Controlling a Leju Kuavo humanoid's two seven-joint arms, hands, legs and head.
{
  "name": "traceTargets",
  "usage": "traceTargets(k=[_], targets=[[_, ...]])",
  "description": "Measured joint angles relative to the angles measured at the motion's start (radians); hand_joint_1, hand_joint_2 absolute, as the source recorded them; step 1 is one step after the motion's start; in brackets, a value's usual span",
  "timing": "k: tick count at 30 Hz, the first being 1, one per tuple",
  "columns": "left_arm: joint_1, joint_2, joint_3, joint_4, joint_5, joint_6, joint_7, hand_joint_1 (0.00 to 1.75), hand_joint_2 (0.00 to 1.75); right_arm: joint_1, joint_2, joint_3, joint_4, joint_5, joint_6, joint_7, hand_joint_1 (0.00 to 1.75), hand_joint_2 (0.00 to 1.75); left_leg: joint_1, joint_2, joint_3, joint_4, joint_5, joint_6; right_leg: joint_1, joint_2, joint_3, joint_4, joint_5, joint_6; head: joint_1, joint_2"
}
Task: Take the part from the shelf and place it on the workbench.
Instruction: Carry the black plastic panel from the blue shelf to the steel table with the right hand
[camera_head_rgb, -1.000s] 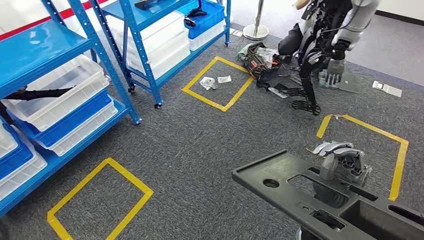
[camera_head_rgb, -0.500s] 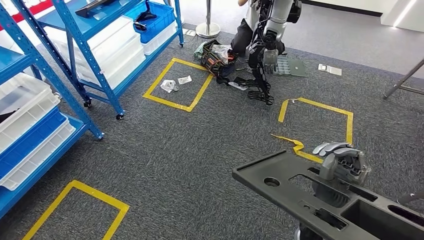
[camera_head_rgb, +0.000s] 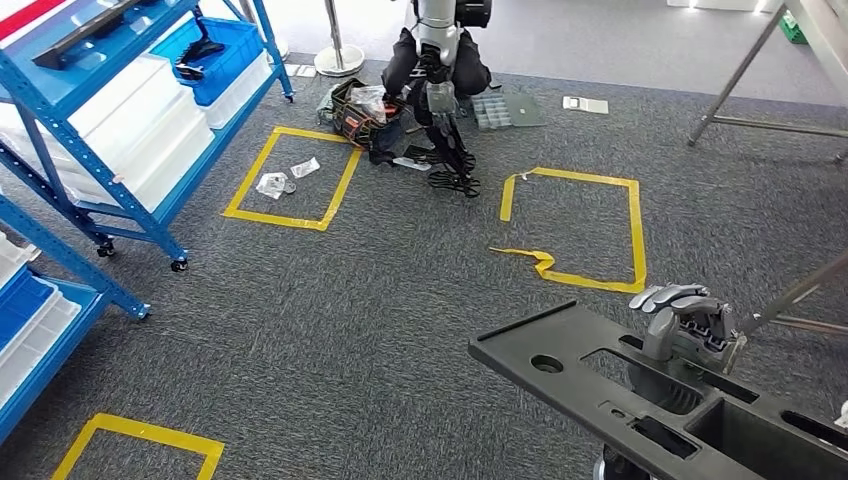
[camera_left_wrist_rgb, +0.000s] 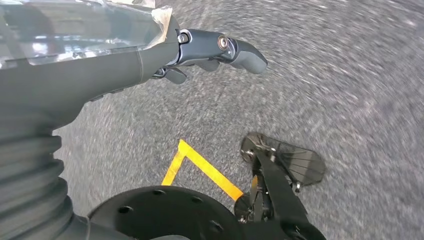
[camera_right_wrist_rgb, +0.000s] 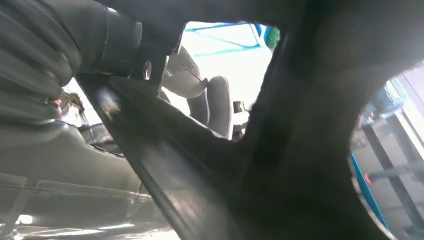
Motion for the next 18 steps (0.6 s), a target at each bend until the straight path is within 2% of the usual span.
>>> traceTargets(k=[2,3,4,5,6,7,8,9,10,11,12,13,14,16,17,18], targets=[[0.002,0.0,0.0,0.0,0.001,0.0,0.0,0.0,1.75,0.0,0.001,0.0,0.0,-0.003,0.006,0.0,1.75,1.75,-0.002,-0.03,-0.07,0.134,-0.056,0.003,0.006,0.023,-0.001,0.0,0.0,-0.009,-0.002,0.0],[0.003,0.0,0.0,0.0,0.001,0.0,0.0,0.0,1.75,0.001,0.001,-0.001,0.001,-0.004,0.009,0.0,1.75,1.75,-0.003,-0.035,-0.094,0.171,-0.06,0.007,0.01,0.037,-0.001,0.0,0.001,-0.01,-0.002,0.0],[0.004,-0.001,0.0,0.0,0.001,0.0,0.0,0.0,1.75,0.001,0.001,-0.001,0.001,-0.006,0.012,0.0,1.75,1.75,-0.004,-0.038,-0.1,0.17,-0.043,0.012,0.013,0.051,0.0,0.0,0.001,-0.011,-0.002,0.0],[0.004,-0.001,0.0,0.0,0.001,0.0,0.0,0.0,1.75,0.0,0.001,-0.001,0.001,-0.007,0.014,0.0,1.75,1.75,-0.005,-0.044,-0.086,0.13,-0.008,0.02,0.015,0.066,0.003,0.0,0.001,-0.011,-0.002,0.0],[0.005,0.0,0.0,0.0,0.001,0.001,0.0,0.0,1.75,0.0,0.001,-0.001,0.001,-0.007,0.015,0.0,1.75,1.75,-0.007,-0.059,-0.058,0.065,0.035,0.029,0.017,0.08,0.005,0.0,0.001,-0.011,-0.002,0.0],[0.004,0.001,0.0,0.0,0.001,0.001,0.0,0.0,1.75,0.0,0.002,-0.002,0.001,-0.007,0.016,0.0,1.75,1.75,-0.008,-0.085,-0.03,0.0,0.067,0.038,0.018,0.092,0.007,0.001,0.001,-0.01,-0.001,0.0],[0.004,0.002,0.0,0.0,0.001,0.002,0.0,0.0,1.75,-0.001,0.002,-0.002,0.001,-0.007,0.017,0.0,1.75,1.75,-0.01,-0.108,-0.008,-0.052,0.087,0.044,0.018,0.103,0.006,0.002,0.002,-0.009,0.0,0.0],[0.004,0.003,0.0,0.0,0.001,0.002,0.0,0.0,1.75,-0.002,0.002,-0.003,0.002,-0.007,0.018,0.0,1.75,1.75,-0.013,-0.125,0.003,-0.081,0.093,0.048,0.017,0.113,0.003,0.002,0.003,-0.006,0.0,0.0],[0.004,0.004,0.0,0.0,0.001,0.003,0.0,0.0,1.75,-0.002,0.002,-0.003,0.002,-0.008,0.019,0.0,1.75,1.75,-0.016,-0.131,0.006,-0.09,0.091,0.049,0.014,0.124,-0.002,0.001,0.006,-0.001,-0.001,0.0],[0.003,0.003,0.0,0.0,0.001,0.003,0.0,0.0,1.75,-0.002,0.002,-0.004,0.002,-0.008,0.02,0.0,1.75,1.75,-0.019,-0.12,0.008,-0.097,0.093,0.05,0.011,0.136,-0.009,-0.001,0.009,0.005,-0.002,0.0],[0.003,0.003,0.0,0.0,0.001,0.004,0.0,0.0,1.75,-0.001,0.002,-0.005,0.002,-0.008,0.02,0.0,1.75,1.75,-0.02,-0.107,0.011,-0.104,0.098,0.051,0.009,0.139,-0.014,0.001,0.011,0.01,-0.003,0.0],[0.003,0.003,0.0,0.0,0.001,0.004,0.0,0.0,1.75,0.0,0.002,-0.007,0.002,-0.008,0.021,0.0,1.75,1.75,-0.019,-0.093,0.016,-0.113,0.104,0.054,0.011,0.124,-0.024,0.013,0.007,0.013,-0.003,0.0],[0.003,0.003,0.0,0.0,0.001,0.004,-0.001,0.0,1.75,-0.002,0.002,-0.008,0.003,-0.008,0.021,0.0,1.75,1.75,-0.018,-0.078,0.021,-0.123,0.109,0.057,0.014,0.098,-0.042,0.043,-0.007,0.013,0.0,0.0],[0.004,0.002,0.0,0.0,0.0,0.004,-0.001,0.0,1.75,-0.005,0.002,-0.01,0.004,-0.008,0.022,0.0,1.75,1.75,-0.019,-0.045,0.024,-0.132,0.113,0.063,0.017,0.037,-0.102,0.16,-0.058,0.007,0.005,0.0],[0.005,0.002,0.0,0.0,0.0,0.004,-0.001,0.0,1.75,-0.005,0.002,-0.01,0.005,-0.008,0.022,0.0,1.75,1.75,-0.02,-0.028,0.023,-0.132,0.113,0.064,0.016,0.023,-0.134,0.225,-0.083,0.007,0.007,0.0],[0.005,0.002,0.0,0.0,-0.001,0.004,-0.001,0.0,1.75,-0.004,0.002,-0.011,0.007,-0.008,0.022,0.0,1.75,1.75,-0.02,-0.012,0.022,-0.132,0.113,0.064,0.013,0.016,-0.154,0.268,-0.096,0.011,0.007,0.0]])
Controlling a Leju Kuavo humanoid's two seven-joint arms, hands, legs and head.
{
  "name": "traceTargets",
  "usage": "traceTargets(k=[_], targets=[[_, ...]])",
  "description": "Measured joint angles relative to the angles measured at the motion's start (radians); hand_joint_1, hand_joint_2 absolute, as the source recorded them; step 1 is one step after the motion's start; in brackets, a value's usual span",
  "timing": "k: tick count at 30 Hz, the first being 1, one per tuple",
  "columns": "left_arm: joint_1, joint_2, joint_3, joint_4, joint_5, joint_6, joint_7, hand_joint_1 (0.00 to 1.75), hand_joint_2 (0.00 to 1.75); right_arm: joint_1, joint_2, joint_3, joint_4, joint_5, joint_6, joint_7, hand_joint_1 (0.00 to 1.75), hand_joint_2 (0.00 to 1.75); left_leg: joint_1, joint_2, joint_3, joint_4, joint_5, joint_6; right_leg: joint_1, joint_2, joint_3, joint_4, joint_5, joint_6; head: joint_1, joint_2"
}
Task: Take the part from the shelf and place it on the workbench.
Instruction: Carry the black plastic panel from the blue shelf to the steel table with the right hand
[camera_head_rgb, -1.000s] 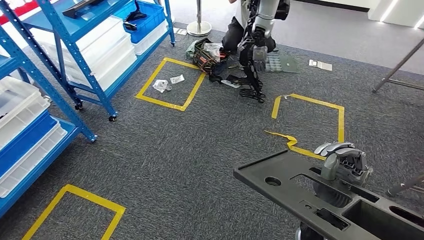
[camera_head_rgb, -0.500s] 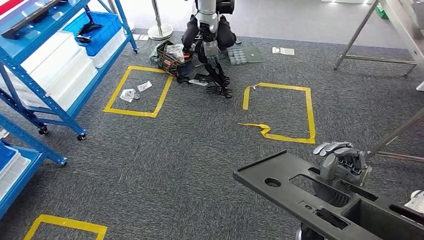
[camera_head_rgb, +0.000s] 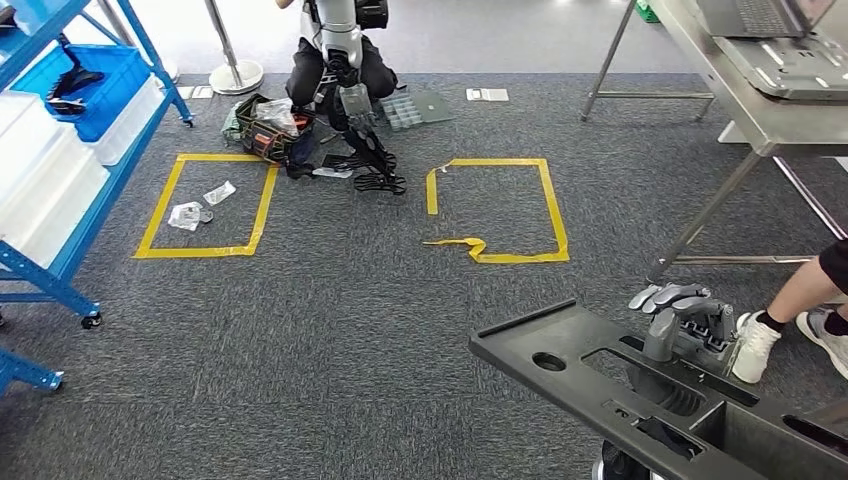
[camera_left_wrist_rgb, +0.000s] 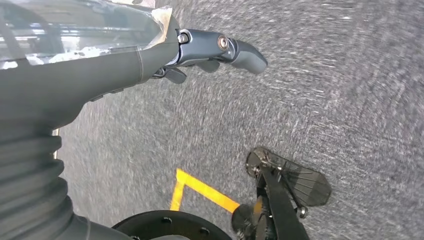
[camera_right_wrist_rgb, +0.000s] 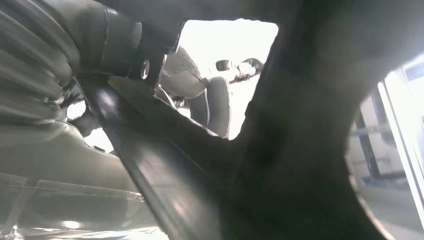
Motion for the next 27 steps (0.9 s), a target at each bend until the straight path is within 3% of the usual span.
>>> traceTargets(k=[1,2,4,5,7,9,11,13,15,16,17,18,20,22,24,25,27], targets=[[0.0,0.0,0.0,0.0,0.0,0.0,0.0,0.0,1.75,0.001,0.0,0.0,0.002,0.0,0.0,0.0,1.75,1.75,0.0,0.014,0.0,0.0,-0.001,-0.001,-0.003,-0.004,-0.001,0.007,0.001,0.007,0.0,0.0],[0.0,0.0,0.0,0.0,0.0,0.0,0.0,0.0,1.75,0.001,0.0,-0.001,0.003,0.0,0.0,0.0,1.75,1.75,0.0,0.028,0.0,0.001,-0.002,-0.002,-0.006,-0.01,0.021,-0.029,0.017,0.018,0.0,0.0],[0.0,-0.001,0.0,0.0,0.0,0.002,0.0,0.0,1.75,-0.001,0.0,-0.001,0.006,0.0,0.001,0.0,1.75,1.75,-0.002,0.05,0.003,0.003,-0.007,-0.01,-0.009,-0.047,0.106,-0.173,0.063,0.034,0.001,0.0],[0.0,-0.001,0.0,0.0,0.0,0.003,0.0,0.0,1.75,-0.004,0.0,-0.001,0.007,-0.001,0.002,0.0,1.75,1.75,-0.005,0.06,0.006,0.006,-0.012,-0.016,-0.007,-0.066,0.143,-0.235,0.081,0.035,0.0,0.0],[-0.001,0.0,0.0,0.0,0.0,0.005,0.0,0.0,1.75,-0.01,0.002,-0.001,0.011,-0.002,0.004,0.0,1.75,1.75,-0.01,0.077,0.01,0.009,-0.018,-0.027,-0.002,-0.082,0.17,-0.281,0.093,0.024,-0.002,0.0],[-0.003,-0.001,0.0,0.0,0.0,0.005,0.0,0.0,1.75,-0.013,0.003,-0.001,0.015,-0.004,0.007,0.0,1.75,1.75,-0.007,0.086,0.013,0.011,-0.022,-0.037,-0.004,-0.058,0.167,-0.281,0.097,0.01,-0.004,0.0],[-0.004,-0.001,0.0,0.0,0.0,0.005,0.0,0.0,1.75,-0.018,0.004,-0.002,0.019,-0.004,0.009,0.0,1.75,1.75,0.0,0.047,-0.001,0.049,-0.053,-0.047,-0.011,-0.037,0.164,-0.283,0.101,-0.006,-0.005,0.0],[-0.003,-0.001,0.0,0.0,0.0,0.004,0.001,0.0,1.75,-0.024,0.007,-0.002,0.023,-0.004,0.011,0.0,1.75,1.75,0.004,-0.009,-0.054,0.166,-0.122,-0.052,-0.011,-0.017,0.163,-0.284,0.104,-0.019,-0.008,0.0],[0.0,-0.001,0.0,0.0,0.0,0.004,0.001,0.0,1.75,-0.027,0.009,-0.002,0.03,-0.004,0.011,0.0,1.75,1.75,0.005,-0.026,-0.117,0.29,-0.17,-0.052,-0.007,0.004,0.161,-0.284,0.105,-0.023,-0.008,0.0],[0.001,-0.001,0.0,0.0,0.0,0.004,0.001,0.0,1.75,-0.027,0.009,-0.002,0.033,-0.005,0.011,0.0,1.75,1.75,0.006,-0.027,-0.129,0.311,-0.167,-0.052,-0.006,0.017,0.161,-0.283,0.105,-0.023,-0.008,0.0],[0.002,-0.001,0.0,0.0,0.0,0.004,0.001,0.0,1.75,-0.027,0.01,-0.002,0.036,-0.005,0.011,0.0,1.75,1.75,0.007,-0.029,-0.122,0.29,-0.143,-0.05,-0.005,0.029,0.162,-0.282,0.106,-0.022,-0.008,0.0],[0.002,-0.001,0.0,0.0,0.0,0.004,0.002,0.0,1.75,-0.027,0.01,-0.002,0.038,-0.005,0.011,0.0,1.75,1.75,0.009,-0.035,-0.096,0.234,-0.106,-0.049,-0.005,0.042,0.163,-0.282,0.106,-0.022,-0.008,0.0],[0.002,-0.001,0.0,0.0,0.001,0.003,0.002,0.0,1.75,-0.03,0.011,-0.002,0.042,-0.005,0.011,0.0,1.75,1.75,0.017,-0.086,-0.034,0.099,-0.043,-0.048,-0.003,0.066,0.163,-0.278,0.107,-0.018,-0.008,0.0],[0.002,0.0,0.0,0.0,0.0,0.003,0.004,0.0,1.75,-0.034,0.011,-0.002,0.045,-0.005,0.011,0.0,1.75,1.75,0.017,-0.122,-0.008,0.038,-0.027,-0.045,-0.002,0.088,0.154,-0.277,0.111,-0.007,-0.006,0.0],[0.001,0.0,0.0,0.0,-0.006,0.006,0.018,0.0,1.75,-0.033,0.01,-0.003,0.046,-0.007,0.006,0.0,1.75,1.75,0.01,-0.103,-0.007,0.031,-0.023,-0.033,-0.006,0.108,0.143,-0.28,0.119,0.009,-0.006,0.0],[0.001,0.0,0.0,0.0,-0.009,0.008,0.027,0.0,1.75,-0.031,0.009,-0.005,0.046,-0.008,0.002,0.0,1.75,1.75,0.008,-0.089,-0.006,0.026,-0.018,-0.024,-0.007,0.099,0.135,-0.274,0.118,0.014,-0.005,0.0],[0.001,0.001,-0.001,0.0,-0.017,0.009,0.037,0.0,1.75,-0.027,0.006,-0.009,0.045,-0.009,-0.008,0.0,1.75,1.75,0.008,-0.058,-0.004,0.015,-0.009,-0.007,-0.004,0.05,0.099,-0.212,0.088,0.011,-0.001,0.0]])
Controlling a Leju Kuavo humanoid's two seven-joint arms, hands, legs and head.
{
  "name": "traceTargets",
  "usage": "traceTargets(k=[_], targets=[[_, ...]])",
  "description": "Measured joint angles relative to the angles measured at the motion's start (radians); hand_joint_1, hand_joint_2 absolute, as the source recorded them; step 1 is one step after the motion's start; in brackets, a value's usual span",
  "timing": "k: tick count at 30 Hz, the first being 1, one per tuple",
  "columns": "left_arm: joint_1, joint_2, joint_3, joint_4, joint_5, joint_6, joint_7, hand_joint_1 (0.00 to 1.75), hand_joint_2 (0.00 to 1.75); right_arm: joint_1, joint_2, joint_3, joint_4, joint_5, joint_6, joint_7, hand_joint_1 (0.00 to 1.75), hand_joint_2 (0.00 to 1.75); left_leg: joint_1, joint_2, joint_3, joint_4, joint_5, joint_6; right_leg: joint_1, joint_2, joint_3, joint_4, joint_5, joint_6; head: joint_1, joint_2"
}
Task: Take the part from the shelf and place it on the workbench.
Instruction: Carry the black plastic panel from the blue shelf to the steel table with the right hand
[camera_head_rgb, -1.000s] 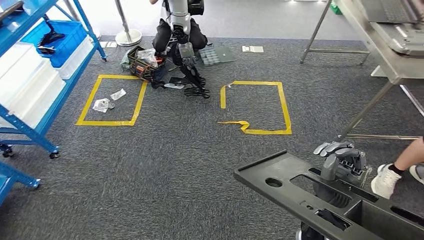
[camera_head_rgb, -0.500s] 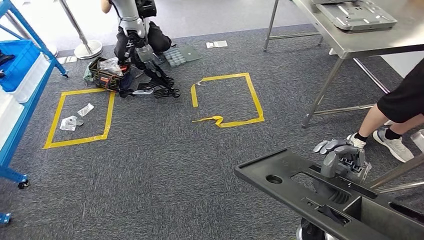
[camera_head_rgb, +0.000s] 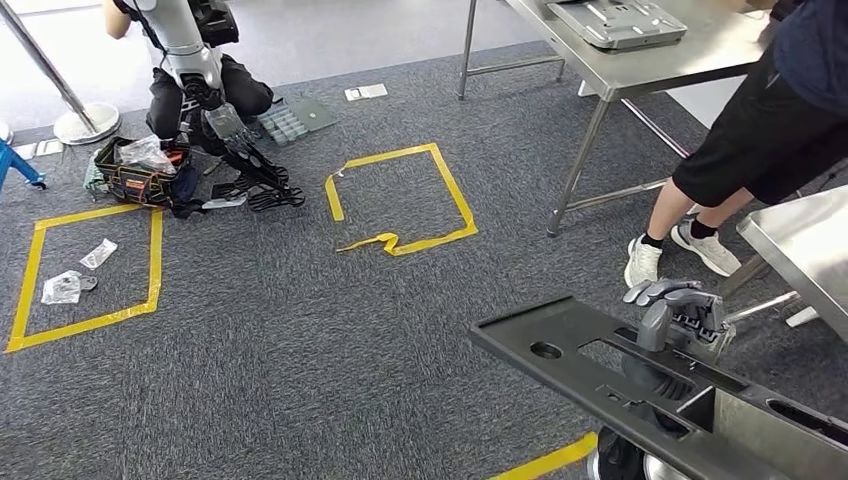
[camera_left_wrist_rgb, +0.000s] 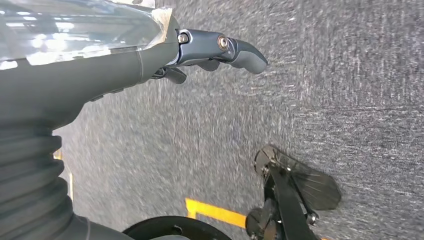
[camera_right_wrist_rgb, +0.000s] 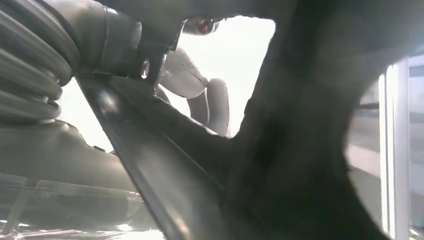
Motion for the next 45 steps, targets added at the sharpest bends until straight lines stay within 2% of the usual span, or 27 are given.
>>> traceTargets(k=[2,4,5,6,8,10,12,13,15,16,18,19,20,22,23,25,26,28,30,32,34,35,37,39,41,43,45], targets=[[0.001,0.001,-0.001,0.0,-0.004,0.0,0.003,0.0,1.75,0.005,-0.002,-0.003,-0.001,-0.001,-0.006,0.0,1.75,1.75,-0.005,0.031,-0.002,-0.001,0.001,0.007,0.001,-0.043,-0.063,0.133,-0.058,-0.009,0.003,0.0],[0.002,0.001,-0.002,0.0,-0.006,0.0,0.004,0.0,1.75,0.013,-0.003,-0.004,-0.001,-0.001,-0.01,0.0,1.75,1.75,-0.008,0.063,-0.004,-0.001,0.0,0.007,0.001,-0.051,-0.102,0.224,-0.087,-0.005,0.004,0.0],[0.001,0.002,-0.003,0.0,-0.006,-0.001,0.004,0.0,1.75,0.018,-0.004,-0.004,-0.001,-0.001,-0.012,0.0,1.75,1.75,-0.009,0.077,-0.004,-0.001,0.0,0.007,0.0,-0.055,-0.09,0.212,-0.08,0.001,0.004,0.0],[0.001,0.002,-0.003,0.0,-0.006,-0.001,0.005,0.0,1.75,0.021,-0.005,-0.005,-0.002,0.0,-0.014,0.0,1.75,1.75,-0.009,0.09,-0.003,0.0,-0.001,0.006,0.0,-0.063,-0.058,0.159,-0.061,0.01,0.004,0.0],[0.0,0.001,-0.004,0.0,-0.008,-0.002,0.006,0.0,1.75,0.026,-0.006,-0.006,-0.008,0.003,-0.02,0.0,1.75,1.75,-0.013,0.111,0.001,0.001,-0.005,0.0,0.004,-0.103,0.034,0.007,-0.018,0.019,0.005,0.0],[-0.001,0.001,-0.005,0.0,-0.01,-0.003,0.008,0.0,1.75,0.032,-0.006,-0.007,-0.018,0.007,-0.025,0.0,1.75,1.75,-0.018,0.128,0.005,0.003,-0.01,-0.009,0.01,-0.126,0.079,-0.071,0.001,0.01,0.003,0.0],[-0.003,0.001,-0.008,0.0,-0.009,-0.011,0.005,0.0,1.75,0.041,-0.006,-0.011,-0.026,0.012,-0.027,0.0,1.75,1.75,-0.019,0.144,0.009,0.003,-0.013,-0.018,0.012,-0.109,0.078,-0.075,0.004,-0.002,0.002,0.0],[-0.004,0.001,-0.009,0.0,-0.008,-0.02,-0.003,0.0,1.75,0.047,-0.006,-0.014,-0.031,0.014,-0.028,0.0,1.75,1.75,-0.016,0.137,0.009,0.007,-0.018,-0.024,0.008,-0.098,0.078,-0.076,0.006,-0.007,0.001,0.0],[-0.003,0.0,-0.01,0.001,-0.007,-0.038,-0.024,0.0,1.75,0.053,-0.003,-0.019,-0.041,0.019,-0.028,0.0,1.75,1.75,-0.01,0.092,-0.011,0.059,-0.056,-0.035,-0.001,-0.08,0.079,-0.079,0.011,-0.023,0.0,0.0],[-0.002,0.0,-0.01,0.002,-0.007,-0.042,-0.031,0.0,1.75,0.056,-0.001,-0.02,-0.046,0.021,-0.028,0.0,1.75,1.75,-0.008,0.062,-0.036,0.117,-0.09,-0.039,-0.004,-0.071,0.078,-0.08,0.012,-0.028,-0.001,0.0],[0.004,-0.001,-0.011,0.005,-0.007,-0.044,-0.036,0.0,1.75,0.062,0.004,-0.021,-0.052,0.023,-0.026,0.0,1.75,1.75,-0.006,0.035,-0.103,0.256,-0.153,-0.042,-0.002,-0.05,0.077,-0.079,0.013,-0.034,-0.002,0.0],[0.006,-0.001,-0.011,0.006,-0.007,-0.043,-0.036,0.0,1.75,0.067,0.005,-0.023,-0.053,0.023,-0.025,0.0,1.75,1.75,-0.005,0.032,-0.125,0.298,-0.162,-0.043,-0.002,-0.038,0.077,-0.079,0.013,-0.034,-0.002,0.0],[0.007,-0.001,-0.011,0.007,-0.008,-0.043,-0.036,0.0,1.75,0.071,0.006,-0.025,-0.054,0.023,-0.025,0.0,1.75,1.75,-0.002,0.031,-0.13,0.303,-0.15,-0.044,-0.001,-0.026,0.078,-0.078,0.013,-0.033,-0.002,0.0],[0.008,-0.002,-0.012,0.008,-0.008,-0.043,-0.036,0.0,1.75,0.075,0.008,-0.028,-0.057,0.023,-0.024,0.0,1.75,1.75,0.007,0.016,-0.086,0.204,-0.081,-0.046,-0.003,-0.001,0.079,-0.075,0.013,-0.032,-0.001,0.0],[0.008,-0.002,-0.012,0.008,-0.009,-0.044,-0.035,0.0,1.75,0.074,0.009,-0.029,-0.059,0.023,-0.023,0.0,1.75,1.75,0.014,-0.011,-0.055,0.135,-0.05,-0.05,-0.001,0.011,0.077,-0.069,0.012,-0.029,-0.002,0.0],[0.008,-0.001,-0.013,0.009,-0.01,-0.045,-0.034,0.0,1.75,0.073,0.011,-0.03,-0.062,0.025,-0.022,0.0,1.75,1.75,0.019,-0.053,-0.018,0.047,-0.021,-0.051,0.001,0.034,0.066,-0.06,0.012,-0.018,0.0,0.0],[0.008,-0.001,-0.013,0.009,-0.01,-0.045,-0.034,0.0,1.75,0.073,0.011,-0.031,-0.063,0.027,-0.021,0.0,1.75,1.75,0.016,-0.059,-0.015,0.036,-0.023,-0.047,0.001,0.046,0.059,-0.058,0.013,-0.01,0.0,0.0],[0.007,0.0,-0.013,0.009,-0.008,-0.047,-0.036,0.0,1.75,0.076,0.012,-0.034,-0.066,0.029,-0.02,0.0,1.75,1.75,0.008,-0.035,-0.016,0.03,-0.018,-0.03,-0.004,0.062,0.044,-0.06,0.02,0.006,0.0,0.0],[0.006,0.0,-0.013,0.009,-0.007,-0.047,-0.042,0.0,1.75,0.076,0.013,-0.041,-0.068,0.031,-0.019,0.0,1.75,1.75,0.005,-0.006,-0.013,0.02,-0.009,-0.01,-0.005,0.019,0.016,-0.02,0.001,0.009,0.004,0.0],[0.007,0.0,-0.013,0.009,-0.008,-0.046,-0.045,0.0,1.75,0.075,0.013,-0.045,-0.069,0.033,-0.017,0.0,1.75,1.75,0.001,0.025,-0.013,0.016,-0.005,0.001,-0.002,-0.039,-0.041,0.096,-0.052,0.002,0.01,0.0],[0.007,0.0,-0.013,0.009,-0.011,-0.046,-0.046,0.0,1.75,0.076,0.014,-0.046,-0.069,0.034,-0.016,0.0,1.75,1.75,-0.003,0.055,-0.016,0.016,-0.005,0.003,-0.003,-0.05,-0.094,0.21,-0.092,0.003,0.012,0.0],[0.007,0.0,-0.013,0.009,-0.012,-0.045,-0.046,0.0,1.75,0.076,0.014,-0.046,-0.069,0.034,-0.016,0.0,1.75,1.75,-0.004,0.069,-0.017,0.016,-0.006,0.003,-0.003,-0.052,-0.096,0.223,-0.093,0.009,0.012,0.0],[0.006,0.0,-0.013,0.009,-0.013,-0.043,-0.046,0.0,1.75,0.077,0.014,-0.047,-0.069,0.034,-0.016,0.0,1.75,1.75,-0.004,0.095,-0.016,0.017,-0.007,0.001,-0.003,-0.069,-0.037,0.126,-0.057,0.025,0.013,0.0],[0.005,-0.002,-0.013,0.009,-0.012,-0.041,-0.045,0.0,1.75,0.076,0.014,-0.048,-0.069,0.035,-0.016,0.0,1.75,1.75,-0.008,0.114,-0.012,0.017,-0.011,-0.006,0.001,-0.109,0.043,-0.013,-0.018,0.027,0.013,0.0],[0.004,-0.003,-0.013,0.009,-0.01,-0.038,-0.044,0.0,1.75,0.075,0.016,-0.048,-0.07,0.036,-0.016,0.0,1.75,1.75,-0.012,0.129,-0.006,0.017,-0.016,-0.017,0.009,-0.125,0.072,-0.063,-0.005,0.013,0.01,0.0],[0.002,-0.005,-0.013,0.009,-0.009,-0.036,-0.043,0.0,1.75,0.076,0.018,-0.049,-0.071,0.037,-0.016,0.0,1.75,1.75,-0.01,0.145,0.001,0.015,-0.019,-0.028,0.008,-0.104,0.07,-0.065,0.001,-0.002,0.008,0.0],[0.0,-0.006,-0.013,0.009,-0.008,-0.036,-0.043,0.0,1.75,0.076,0.019,-0.05,-0.074,0.037,-0.016,0.0,1.75,1.75,-0.004,0.119,-0.005,0.044,-0.044,-0.04,0.0,-0.083,0.071,-0.07,0.006,-0.018,0.005,0.0]])
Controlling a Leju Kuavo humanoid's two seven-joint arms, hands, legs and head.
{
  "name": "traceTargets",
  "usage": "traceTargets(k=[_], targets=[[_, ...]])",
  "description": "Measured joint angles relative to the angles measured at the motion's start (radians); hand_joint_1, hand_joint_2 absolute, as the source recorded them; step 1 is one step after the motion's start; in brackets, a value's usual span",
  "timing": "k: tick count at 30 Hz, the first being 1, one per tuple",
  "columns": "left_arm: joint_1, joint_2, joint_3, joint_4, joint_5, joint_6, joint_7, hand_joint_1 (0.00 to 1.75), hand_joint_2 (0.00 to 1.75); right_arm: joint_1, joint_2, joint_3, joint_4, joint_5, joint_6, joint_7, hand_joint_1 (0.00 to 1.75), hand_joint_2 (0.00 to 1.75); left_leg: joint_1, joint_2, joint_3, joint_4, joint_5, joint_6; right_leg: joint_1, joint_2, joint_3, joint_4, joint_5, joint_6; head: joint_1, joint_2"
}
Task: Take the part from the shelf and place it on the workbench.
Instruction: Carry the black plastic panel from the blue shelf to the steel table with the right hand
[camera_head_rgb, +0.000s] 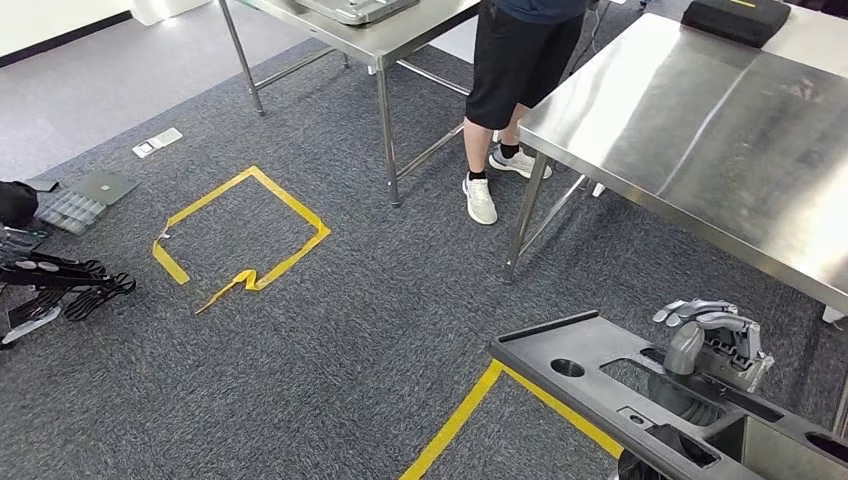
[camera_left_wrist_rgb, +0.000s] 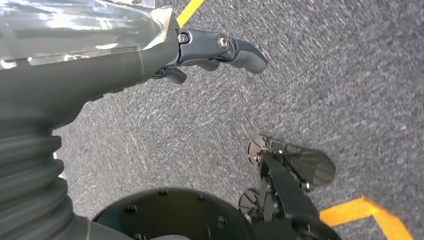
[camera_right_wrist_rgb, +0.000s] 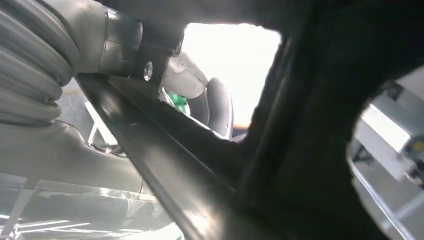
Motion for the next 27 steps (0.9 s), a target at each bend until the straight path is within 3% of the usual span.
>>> traceTargets(k=[3,4,5,6,7,9,11,13,14,16,17,19,20,21,22,24,25,27], targets=[[0.002,0.0,0.0,0.0,0.0,0.0,0.0,0.0,1.75,-0.001,0.005,-0.001,-0.002,0.0,0.0,0.0,1.75,1.75,0.006,-0.075,-0.082,0.181,-0.101,-0.009,-0.005,0.029,0.0,-0.001,0.005,-0.016,-0.005,0.0],[0.003,0.0,0.0,0.0,0.0,0.0,0.0,0.0,1.75,0.0,0.006,-0.001,-0.002,0.0,0.0,0.0,1.75,1.75,0.006,-0.084,-0.112,0.239,-0.121,-0.011,-0.004,0.041,-0.002,-0.001,0.005,-0.017,-0.006,0.0],[0.004,0.0,0.0,0.0,0.0,0.0,0.001,0.0,1.75,0.0,0.007,-0.001,-0.002,0.0,0.0,0.0,1.75,1.75,0.006,-0.087,-0.127,0.263,-0.121,-0.011,-0.004,0.053,-0.002,-0.001,0.006,-0.017,-0.006,0.0],[0.004,0.0,0.0,0.0,0.0,0.0,0.001,0.0,1.75,0.0,0.007,-0.001,-0.002,0.0,0.0,0.0,1.75,1.75,0.007,-0.089,-0.123,0.249,-0.099,-0.011,-0.004,0.066,-0.002,0.0,0.006,-0.017,-0.006,0.0],[0.005,0.0,0.0,0.0,0.0,0.0,0.001,0.0,1.75,0.0,0.007,-0.001,-0.002,0.0,0.0,0.0,1.75,1.75,0.009,-0.094,-0.1,0.196,-0.062,-0.01,-0.005,0.079,0.0,0.001,0.006,-0.016,-0.006,0.0],[0.005,0.0,0.0,0.0,0.0,0.0,0.001,0.0,1.75,-0.001,0.008,-0.001,-0.002,0.0,0.0,0.0,1.75,1.75,0.017,-0.142,-0.039,0.06,0.005,-0.01,-0.003,0.103,-0.002,0.006,0.005,-0.012,-0.006,0.0],[0.005,0.0,0.0,0.0,0.002,0.001,0.001,0.0,1.75,-0.002,0.008,-0.001,-0.002,0.0,0.001,0.0,1.75,1.75,0.02,-0.182,-0.011,-0.008,0.025,-0.005,-0.001,0.125,-0.013,0.009,0.008,0.001,-0.005,0.0],[0.005,-0.001,0.0,0.0,0.004,0.004,0.001,0.0,1.75,-0.001,0.008,-0.001,-0.003,-0.001,0.003,0.0,1.75,1.75,0.013,-0.167,-0.011,-0.016,0.027,0.011,-0.003,0.148,-0.025,0.005,0.015,0.019,-0.004,0.0],[0.004,-0.001,0.0,0.0,0.004,0.006,0.001,0.0,1.75,-0.001,0.008,-0.001,-0.003,-0.002,0.005,0.0,1.75,1.75,0.011,-0.153,-0.009,-0.021,0.031,0.02,-0.005,0.14,-0.032,0.009,0.015,0.026,-0.003,0.0],[0.004,-0.003,0.0,0.0,0.006,0.011,0.002,0.0,1.75,-0.005,0.007,-0.002,-0.002,-0.004,0.01,0.0,1.75,1.75,0.01,-0.122,-0.005,-0.031,0.038,0.037,-0.002,0.089,-0.064,0.063,-0.011,0.026,0.002,0.0],[0.004,-0.004,0.0,0.0,0.007,0.014,0.003,0.0,1.75,-0.008,0.007,-0.002,0.0,-0.005,0.012,0.0,1.75,1.75,0.008,-0.107,-0.005,-0.033,0.039,0.042,-0.001,0.057,-0.092,0.12,-0.038,0.022,0.004,0.0],[0.005,-0.005,0.001,0.0,0.009,0.017,0.006,0.0,1.75,-0.012,0.007,-0.001,0.004,-0.007,0.014,0.0,1.75,1.75,0.005,-0.075,-0.006,-0.033,0.038,0.046,0.0,0.034,-0.154,0.251,-0.089,0.019,0.007,0.0],[0.005,-0.005,0.001,0.0,0.01,0.018,0.008,0.0,1.75,-0.012,0.007,-0.001,0.006,-0.008,0.015,0.0,1.75,1.75,0.004,-0.06,-0.007,-0.033,0.037,0.047,0.0,0.03,-0.169,0.285,-0.098,0.023,0.008,0.0],[0.005,-0.005,0.001,0.0,0.01,0.018,0.008,0.0,1.75,-0.012,0.006,-0.001,0.008,-0.008,0.015,0.0,1.75,1.75,0.004,-0.046,-0.006,-0.033,0.036,0.046,-0.001,0.027,-0.163,0.28,-0.093,0.031,0.008,0.0],[0.004,-0.006,0.001,0.0,0.011,0.019,0.009,0.0,1.75,-0.012,0.006,-0.002,0.009,-0.009,0.015,0.0,1.75,1.75,0.004,-0.034,-0.005,-0.032,0.035,0.045,-0.002,0.019,-0.134,0.231,-0.073,0.04,0.008,0.0],[0.003,-0.008,0.001,0.0,0.011,0.019,0.009,0.0,1.75,-0.014,0.006,-0.002,0.01,-0.009,0.015,0.0,1.75,1.75,0.001,-0.014,0.0,-0.032,0.03,0.037,0.0,-0.021,-0.049,0.085,-0.027,0.05,0.009,0.0],[0.003,-0.009,0.001,-0.001,0.011,0.02,0.009,0.0,1.75,-0.015,0.006,-0.001,0.01,-0.009,0.015,0.0,1.75,1.75,-0.002,-0.005,0.004,-0.031,0.026,0.032,0.002,-0.037,-0.019,0.034,-0.012,0.046,0.007,0.0],[0.002,-0.01,0.001,-0.001,0.011,0.021,0.009,0.0,1.75,-0.018,0.006,-0.002,0.011,-0.009,0.015,0.0,1.75,1.75,-0.006,0.011,0.01,-0.032,0.021,0.021,0.01,-0.042,-0.004,0.007,-0.004,0.029,0.005,0.0]])
